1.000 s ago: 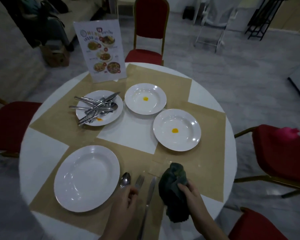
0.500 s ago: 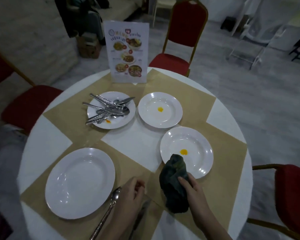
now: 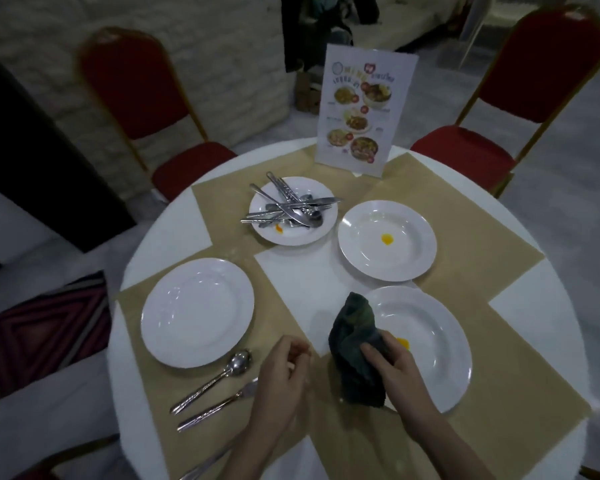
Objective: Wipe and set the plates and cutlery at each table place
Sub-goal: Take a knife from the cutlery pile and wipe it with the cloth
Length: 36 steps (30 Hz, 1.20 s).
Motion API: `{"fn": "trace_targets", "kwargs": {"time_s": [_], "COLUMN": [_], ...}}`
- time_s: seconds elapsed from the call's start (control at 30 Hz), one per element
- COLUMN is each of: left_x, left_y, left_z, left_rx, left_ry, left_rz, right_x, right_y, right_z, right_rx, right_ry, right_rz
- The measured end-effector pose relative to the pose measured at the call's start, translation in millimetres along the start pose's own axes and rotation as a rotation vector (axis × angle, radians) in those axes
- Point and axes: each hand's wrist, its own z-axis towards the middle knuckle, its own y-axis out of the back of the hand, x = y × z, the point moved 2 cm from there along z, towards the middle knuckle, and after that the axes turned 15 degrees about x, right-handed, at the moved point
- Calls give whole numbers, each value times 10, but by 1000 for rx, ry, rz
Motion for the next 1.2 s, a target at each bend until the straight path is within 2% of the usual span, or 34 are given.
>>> {"fn": "trace_targets", "kwargs": {"time_s": [0.2, 0.37, 0.57, 0.97, 1.2], "left_x": [90, 210, 240, -186, -286], "left_y": [15, -152, -333, -725, -721], "left_z": [38, 52, 8, 256, 398], "left_rx": [3, 43, 13, -296, -368], "left_ry": [-8, 9, 59, 138, 119], "left_rz": [-52, -56, -34, 8, 11], "right_x": [62, -28, -15, 174, 360], "right_y": [-75, -70, 134, 721, 706], "right_z": [-40, -232, -161, 425, 698], "right_rx": [-15, -3, 33, 331, 419], "right_ry": [-49, -105, -100, -87, -139], "right_rz": [-126, -110, -111, -192, -188]}}
